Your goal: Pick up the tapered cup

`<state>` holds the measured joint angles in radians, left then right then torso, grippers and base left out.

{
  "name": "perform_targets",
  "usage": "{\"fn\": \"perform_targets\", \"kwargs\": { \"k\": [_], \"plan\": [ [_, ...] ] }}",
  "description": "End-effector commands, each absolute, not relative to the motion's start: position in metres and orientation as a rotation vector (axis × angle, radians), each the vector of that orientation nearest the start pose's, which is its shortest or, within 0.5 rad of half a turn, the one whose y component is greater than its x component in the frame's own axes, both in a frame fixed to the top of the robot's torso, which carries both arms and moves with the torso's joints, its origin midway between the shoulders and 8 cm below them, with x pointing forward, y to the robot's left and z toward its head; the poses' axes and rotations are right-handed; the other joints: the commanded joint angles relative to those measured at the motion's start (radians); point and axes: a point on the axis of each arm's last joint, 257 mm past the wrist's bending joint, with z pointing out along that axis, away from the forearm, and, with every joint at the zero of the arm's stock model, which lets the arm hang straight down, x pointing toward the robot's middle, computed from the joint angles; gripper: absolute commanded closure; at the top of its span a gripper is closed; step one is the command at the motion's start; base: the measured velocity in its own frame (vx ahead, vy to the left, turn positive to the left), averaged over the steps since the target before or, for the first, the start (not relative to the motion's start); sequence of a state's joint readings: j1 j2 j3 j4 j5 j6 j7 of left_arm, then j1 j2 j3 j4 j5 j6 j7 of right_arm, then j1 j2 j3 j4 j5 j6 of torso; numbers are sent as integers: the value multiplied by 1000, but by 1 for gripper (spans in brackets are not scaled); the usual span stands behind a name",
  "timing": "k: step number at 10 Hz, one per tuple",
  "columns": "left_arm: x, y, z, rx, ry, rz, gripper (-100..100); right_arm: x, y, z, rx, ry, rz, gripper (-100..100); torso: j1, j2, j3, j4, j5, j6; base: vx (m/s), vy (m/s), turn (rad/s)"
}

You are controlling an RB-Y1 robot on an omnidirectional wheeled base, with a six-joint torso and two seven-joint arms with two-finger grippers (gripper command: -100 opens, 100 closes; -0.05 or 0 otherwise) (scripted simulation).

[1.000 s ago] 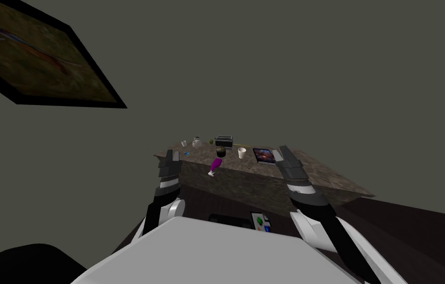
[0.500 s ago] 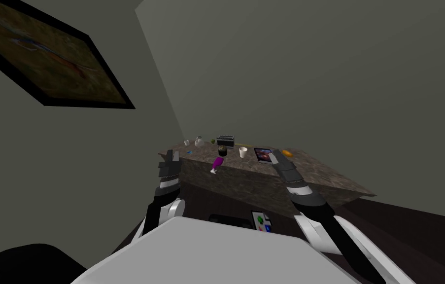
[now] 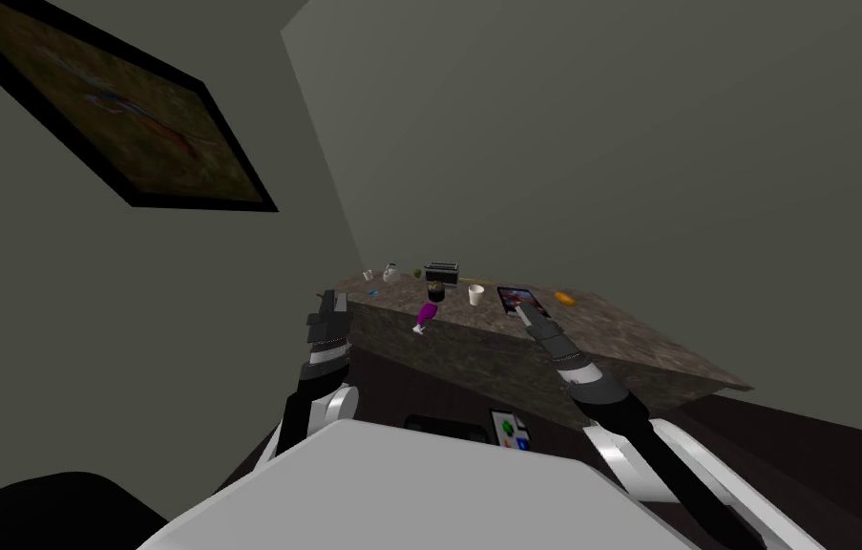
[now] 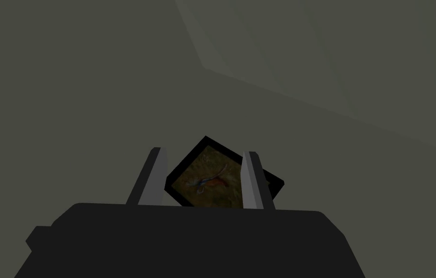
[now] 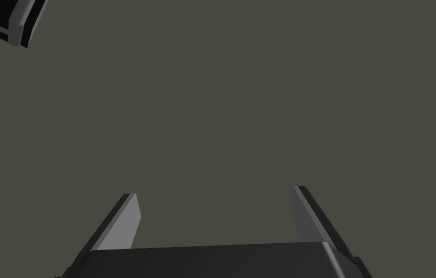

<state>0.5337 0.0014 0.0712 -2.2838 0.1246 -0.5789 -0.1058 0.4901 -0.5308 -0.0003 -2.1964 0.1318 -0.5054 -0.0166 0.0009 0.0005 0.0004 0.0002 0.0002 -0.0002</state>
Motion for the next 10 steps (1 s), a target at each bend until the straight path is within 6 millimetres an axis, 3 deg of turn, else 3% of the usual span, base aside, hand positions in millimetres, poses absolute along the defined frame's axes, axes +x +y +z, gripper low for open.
{"fn": "perform_targets", "kwargs": {
  "k": [1,4,5,6,7,8,9,10],
  "plan": [
    [318,319,32,-643,522,-1204,0,361,-226,-39,193,1193,1177,-100,0,0,0,0,0,0,-7,19,49],
    [318,319,32,-643,522,-1204,0,362,-231,-75,154,1315,1146,-100,0,-1,-1,0,0,0,5,28,97],
    [318,319,32,-643,522,-1204,0,362,-230,-77,131,1335,1140,-100,0,-1,-1,0,0,0,10,22,56],
    [318,319,32,-643,522,-1204,0,361,-235,-95,123,1391,1124,-100,0,-2,-1,0,0,0,17,22,131],
    [318,319,32,-643,522,-1204,0,360,-234,-97,99,1411,1117,-100,0,-2,-1,0,0,0,18,20,68],
    [318,319,32,-643,522,-1204,0,359,-240,-116,94,1466,1099,-100,0,-2,-1,0,0,0,24,35,151],
    [318,319,32,-643,522,-1204,0,358,-241,-118,67,1488,1091,-100,1,-3,-1,-1,0,0,25,32,64],
    [318,319,32,-643,522,-1204,0,356,-249,-138,59,1548,1068,-100,1,-3,-2,-1,0,0,39,38,132]
  ]
}}
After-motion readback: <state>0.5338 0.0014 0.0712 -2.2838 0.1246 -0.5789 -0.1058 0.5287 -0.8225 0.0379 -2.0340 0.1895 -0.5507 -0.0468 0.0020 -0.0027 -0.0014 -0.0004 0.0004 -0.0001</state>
